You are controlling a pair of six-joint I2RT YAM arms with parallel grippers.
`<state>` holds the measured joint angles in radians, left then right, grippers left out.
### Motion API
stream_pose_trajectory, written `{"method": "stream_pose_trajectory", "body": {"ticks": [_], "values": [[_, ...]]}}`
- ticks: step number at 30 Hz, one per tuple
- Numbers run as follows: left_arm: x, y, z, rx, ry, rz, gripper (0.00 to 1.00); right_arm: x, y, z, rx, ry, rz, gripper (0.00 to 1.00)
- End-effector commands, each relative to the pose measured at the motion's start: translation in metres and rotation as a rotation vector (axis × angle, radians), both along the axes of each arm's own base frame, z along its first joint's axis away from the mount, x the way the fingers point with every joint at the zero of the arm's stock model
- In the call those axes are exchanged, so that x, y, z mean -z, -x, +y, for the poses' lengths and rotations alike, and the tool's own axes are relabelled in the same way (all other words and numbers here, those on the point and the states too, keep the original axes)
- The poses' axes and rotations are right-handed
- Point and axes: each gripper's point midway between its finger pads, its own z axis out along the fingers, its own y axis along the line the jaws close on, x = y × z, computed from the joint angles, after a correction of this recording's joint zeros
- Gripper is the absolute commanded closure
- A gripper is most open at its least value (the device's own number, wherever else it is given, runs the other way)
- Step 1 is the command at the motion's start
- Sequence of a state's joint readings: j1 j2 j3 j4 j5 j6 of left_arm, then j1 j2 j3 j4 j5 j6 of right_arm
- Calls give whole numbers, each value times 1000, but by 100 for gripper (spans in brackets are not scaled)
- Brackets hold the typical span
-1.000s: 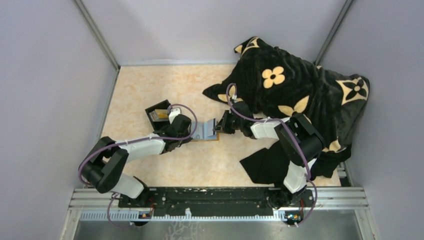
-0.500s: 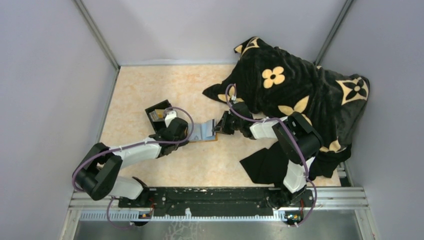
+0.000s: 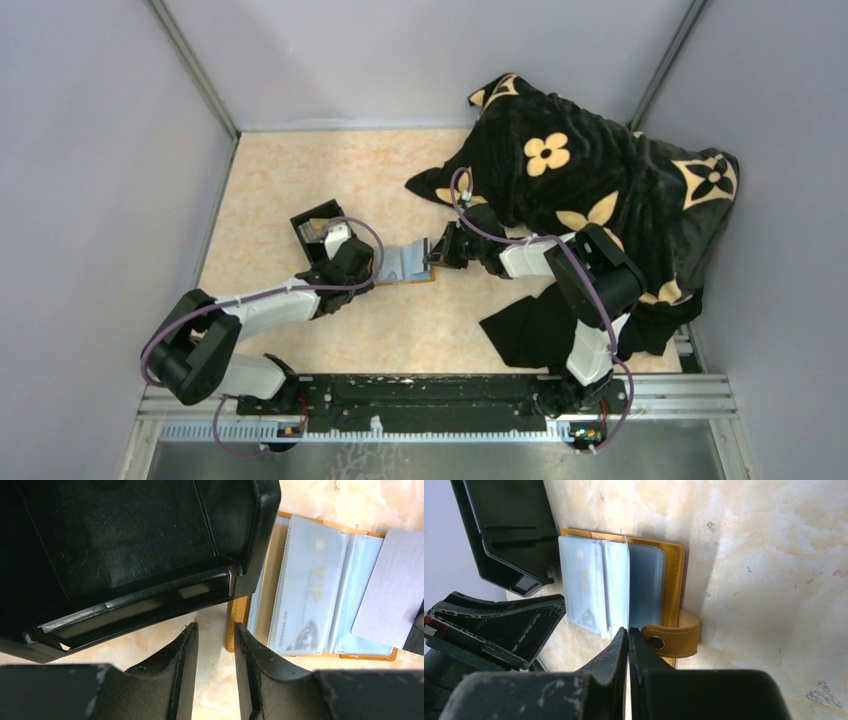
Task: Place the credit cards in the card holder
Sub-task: Insert the credit card into the card holder.
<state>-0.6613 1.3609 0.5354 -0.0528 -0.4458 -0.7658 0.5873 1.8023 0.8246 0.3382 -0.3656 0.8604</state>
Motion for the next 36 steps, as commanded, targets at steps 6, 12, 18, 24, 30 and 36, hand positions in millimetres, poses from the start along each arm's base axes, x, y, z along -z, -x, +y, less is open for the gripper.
{"method": "stream_pose_trajectory", "body": {"ticks": [6,12,18,24,30,36], "values": [[19,7,11,-29,-57,43,64,-17,1,17,-52,-53,-60,100],[23,10,14,-31,-65,52,66,-22,2,23,-66,-70,-65,100],[27,12,15,-33,-68,61,67,-27,2,27,-75,-85,-69,100],[27,12,14,-29,-66,63,67,-29,3,34,-93,-101,-66,100],[29,12,13,-24,-66,69,68,-30,4,39,-102,-112,-64,100],[30,12,11,-18,-62,75,68,-33,4,42,-108,-126,-64,100]]}}
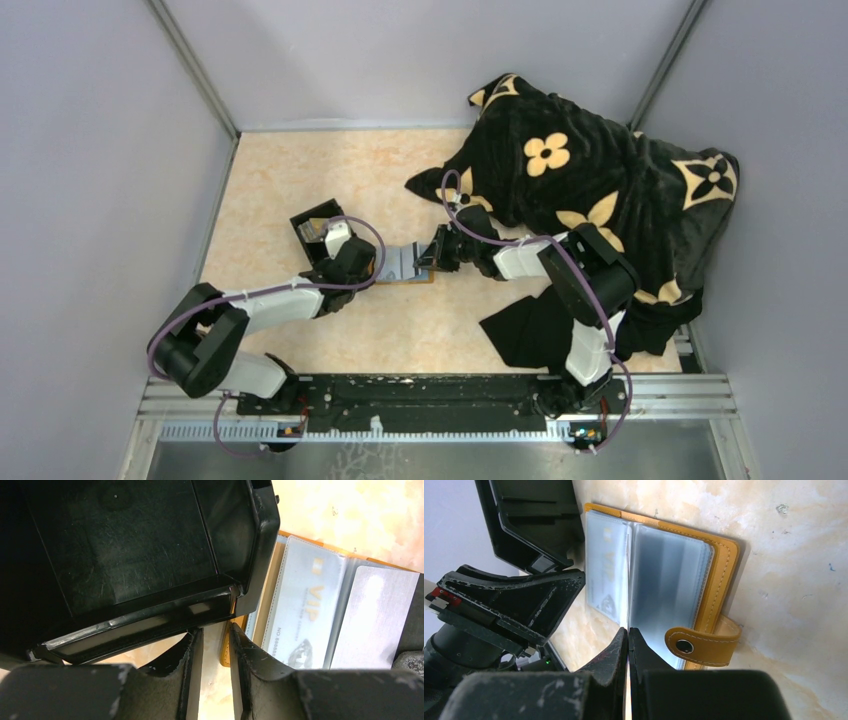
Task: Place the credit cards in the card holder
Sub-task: Insert the credit card into the card holder.
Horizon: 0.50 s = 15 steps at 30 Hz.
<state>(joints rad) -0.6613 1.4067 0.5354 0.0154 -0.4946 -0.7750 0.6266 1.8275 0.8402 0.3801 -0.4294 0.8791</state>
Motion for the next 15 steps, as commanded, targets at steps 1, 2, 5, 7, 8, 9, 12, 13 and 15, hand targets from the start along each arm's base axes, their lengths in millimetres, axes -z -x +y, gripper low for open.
{"method": "stream_pose_trajectory", "body": {"ticks": [1,2,5,7,8,9,12,13,15], "values": [[28,23,9,19,-52,117,68,-26,-11,19,-24,-73,-68,100],[28,23,9,20,-53,117,68,-26,-11,19,-23,-74,-68,100],[28,23,9,22,-51,117,68,-25,-11,21,-26,-77,-62,100],[28,23,8,22,-51,118,68,-24,-10,22,-27,-78,-58,100],[29,23,8,24,-51,119,68,-23,-10,22,-27,-78,-55,100],[29,23,8,25,-53,121,69,-22,-10,22,-27,-78,-53,100],[30,24,8,26,-53,124,69,-19,-10,23,-26,-80,-45,100],[31,24,8,26,-53,125,69,-19,-11,22,-23,-80,-44,100],[31,24,8,27,-51,126,69,-19,-10,22,-22,-80,-47,100]]}}
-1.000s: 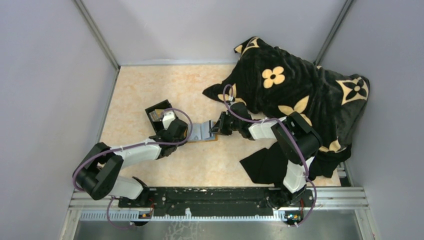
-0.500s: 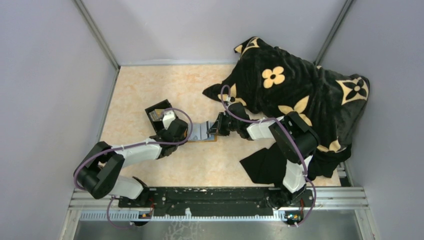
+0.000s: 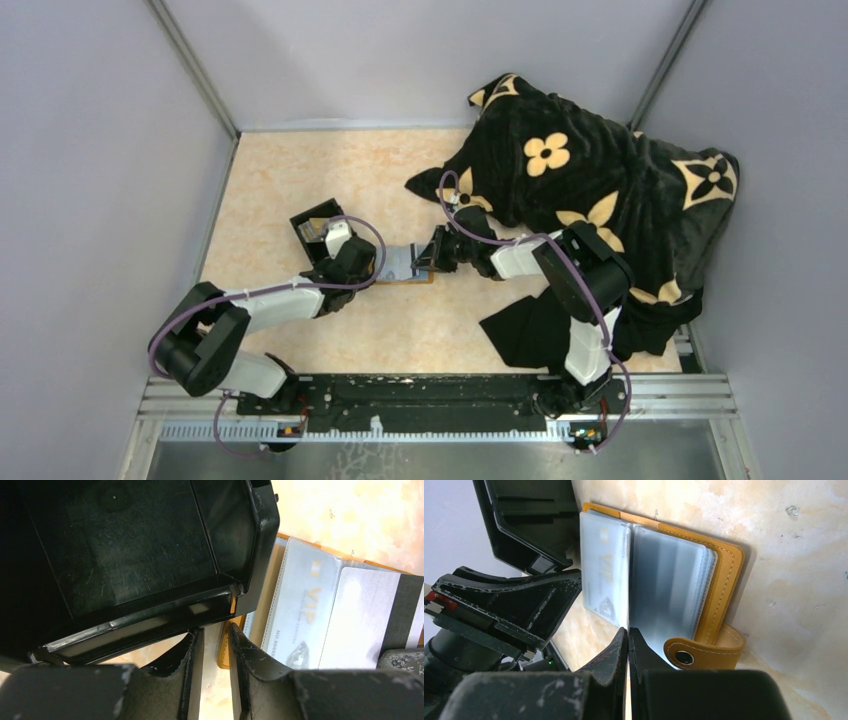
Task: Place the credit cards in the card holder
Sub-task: Insert the credit card into the card holder.
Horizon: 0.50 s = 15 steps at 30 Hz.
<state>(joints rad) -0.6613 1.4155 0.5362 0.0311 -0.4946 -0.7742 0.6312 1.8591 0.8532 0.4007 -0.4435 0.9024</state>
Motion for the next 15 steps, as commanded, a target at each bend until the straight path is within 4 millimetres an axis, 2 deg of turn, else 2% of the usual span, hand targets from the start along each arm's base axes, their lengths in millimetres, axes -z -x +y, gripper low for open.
{"method": "stream_pose_trajectory", "body": {"ticks": [1,15], "values": [[31,27,10,27,-57,132,69,-21,-9,16,-17,-63,-65,100],[35,29,9,33,-53,144,70,-15,-7,15,-11,-63,-46,100]]}}
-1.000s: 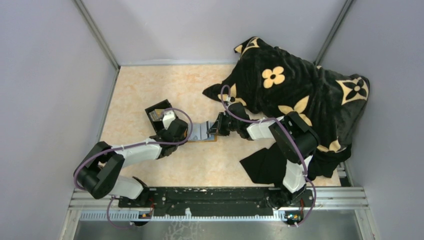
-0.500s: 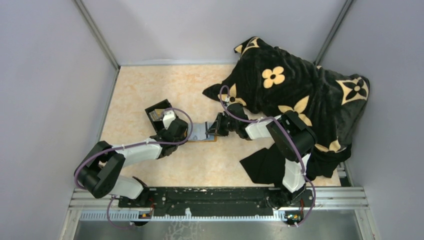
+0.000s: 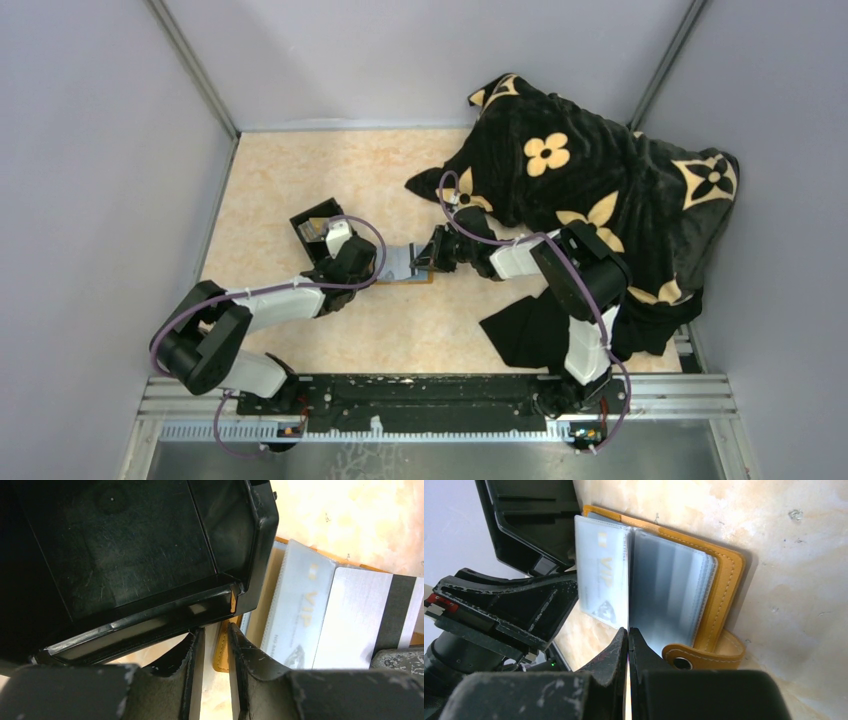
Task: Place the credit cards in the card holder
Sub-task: Insert the credit card into the card holder.
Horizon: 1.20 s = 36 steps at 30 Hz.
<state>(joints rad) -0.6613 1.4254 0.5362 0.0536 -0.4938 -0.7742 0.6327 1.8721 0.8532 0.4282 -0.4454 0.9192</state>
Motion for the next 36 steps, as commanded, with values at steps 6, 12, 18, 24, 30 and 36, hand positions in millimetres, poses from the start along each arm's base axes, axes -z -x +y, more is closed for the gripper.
{"method": "stream_pose_trajectory", "body": {"ticks": [6,12,18,24,30,36], "values": [[36,32,12,32,-58,155,70,-11,-5,10,-3,-45,-40,100],[38,35,12,33,-54,162,71,-7,-3,11,3,-54,-19,100],[39,35,11,36,-49,164,71,-5,-2,12,13,-64,7,100],[40,36,11,37,-51,164,71,-2,1,12,32,-99,40,100],[40,35,10,38,-47,164,72,2,4,10,50,-93,51,100],[42,36,8,45,-37,171,72,5,5,11,51,-91,57,100]]}}
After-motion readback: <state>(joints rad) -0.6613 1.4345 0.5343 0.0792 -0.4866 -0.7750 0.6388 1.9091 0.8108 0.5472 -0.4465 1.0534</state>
